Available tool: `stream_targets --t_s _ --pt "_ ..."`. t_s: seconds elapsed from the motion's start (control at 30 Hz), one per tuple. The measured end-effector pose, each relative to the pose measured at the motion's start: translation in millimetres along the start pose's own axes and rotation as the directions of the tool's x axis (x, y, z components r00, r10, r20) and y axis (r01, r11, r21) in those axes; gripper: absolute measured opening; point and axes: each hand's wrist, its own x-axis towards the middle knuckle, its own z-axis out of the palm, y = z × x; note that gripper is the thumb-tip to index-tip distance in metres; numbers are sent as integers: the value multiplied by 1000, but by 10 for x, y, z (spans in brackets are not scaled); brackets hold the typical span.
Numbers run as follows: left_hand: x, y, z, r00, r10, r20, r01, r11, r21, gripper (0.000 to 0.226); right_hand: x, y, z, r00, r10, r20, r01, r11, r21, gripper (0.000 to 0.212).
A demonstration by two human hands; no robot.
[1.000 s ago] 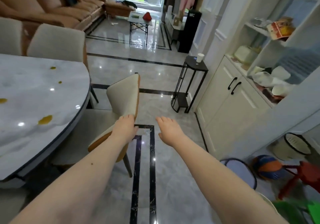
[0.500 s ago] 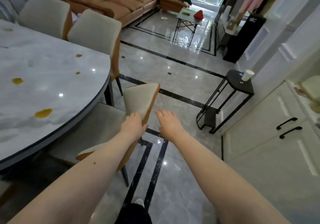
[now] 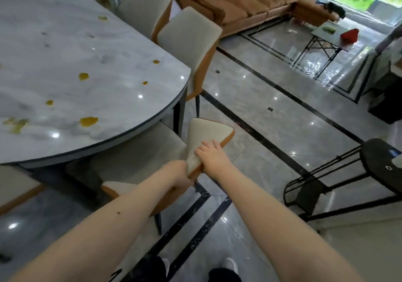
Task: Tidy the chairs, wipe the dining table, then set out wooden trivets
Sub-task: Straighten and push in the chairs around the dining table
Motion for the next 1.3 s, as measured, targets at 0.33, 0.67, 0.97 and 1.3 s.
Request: stream_targets --t_s 0.33,0.67,0.97,1.3 --pt "-47 419 58 900 -421 -117 426 905 19 49 215 676 130 936 -347 -59 345 938 -35 51" --pt "-375 442 513 647 -656 -390 651 741 -166 47 331 903 101 907 -420 -29 417 906 -68 50" --pt "-274 411 508 571 -720 -394 715 672 -192 46 402 978 165 915 -395 -87 396 918 3 38" --pt "-294 263 509 605 -686 -404 686 707 -173 48 415 876 158 921 -382 -76 377 924 -71 29"
